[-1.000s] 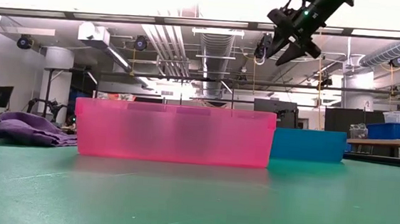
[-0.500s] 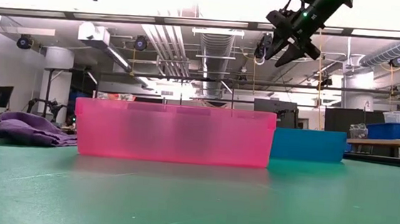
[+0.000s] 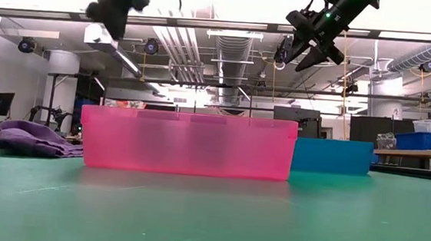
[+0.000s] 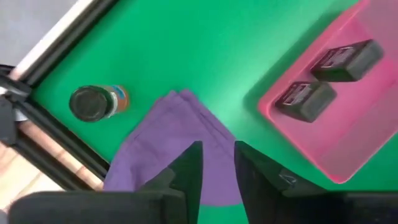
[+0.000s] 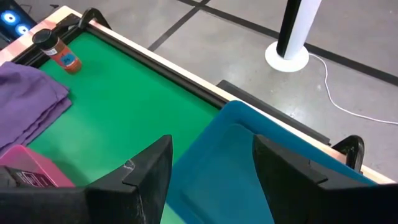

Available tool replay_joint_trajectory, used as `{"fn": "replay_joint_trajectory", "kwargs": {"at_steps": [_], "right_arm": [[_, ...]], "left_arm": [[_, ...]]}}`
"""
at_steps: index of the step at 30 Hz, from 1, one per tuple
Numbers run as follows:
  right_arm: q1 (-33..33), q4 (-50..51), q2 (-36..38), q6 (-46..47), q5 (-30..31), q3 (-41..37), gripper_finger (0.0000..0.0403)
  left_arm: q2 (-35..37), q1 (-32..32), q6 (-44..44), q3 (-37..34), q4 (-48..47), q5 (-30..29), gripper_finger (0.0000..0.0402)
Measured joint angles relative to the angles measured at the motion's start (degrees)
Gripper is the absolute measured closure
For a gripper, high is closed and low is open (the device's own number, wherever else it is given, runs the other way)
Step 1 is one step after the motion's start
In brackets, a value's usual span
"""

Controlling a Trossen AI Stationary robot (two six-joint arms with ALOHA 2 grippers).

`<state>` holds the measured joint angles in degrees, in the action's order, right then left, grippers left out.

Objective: Sort spices by type
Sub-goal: Put the black seasoning bottle into the light blue bin

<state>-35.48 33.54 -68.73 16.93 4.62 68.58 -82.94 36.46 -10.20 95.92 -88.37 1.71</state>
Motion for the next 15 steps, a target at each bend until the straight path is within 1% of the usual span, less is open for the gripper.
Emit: {"fn": "replay_joint_trajectory", "kwargs": {"at_steps": [3, 8, 11, 13, 15], "right_arm": [[0.0, 0.0, 0.0, 0.4, 0.0, 0.0, 0.0193], [0.3, 0.1, 0.0, 1.5, -0.1, 0.0, 0.0193], [0.8, 0.1, 0.0, 1.5, -0.1, 0.0, 0.0193], [1.2, 0.2, 0.0, 1.5, -0.1, 0.0, 0.0193], [1.8, 0.2, 0.0, 1.5, -0.1, 0.0, 0.0193]], "left_arm": [[-4.4, 6.4, 4.6, 0.0, 0.2, 2.0, 0.0343], [-11.1, 15.6, 8.1, -0.1, 1.1, 1.8, 0.0362], [-13.7, 19.3, 8.6, -0.2, 3.7, 1.8, 0.0363], [-14.7, 20.9, 8.1, -0.5, 5.3, 1.6, 0.0363], [-15.3, 21.8, 7.3, -1.1, 6.4, 0.2, 0.0363]]}}
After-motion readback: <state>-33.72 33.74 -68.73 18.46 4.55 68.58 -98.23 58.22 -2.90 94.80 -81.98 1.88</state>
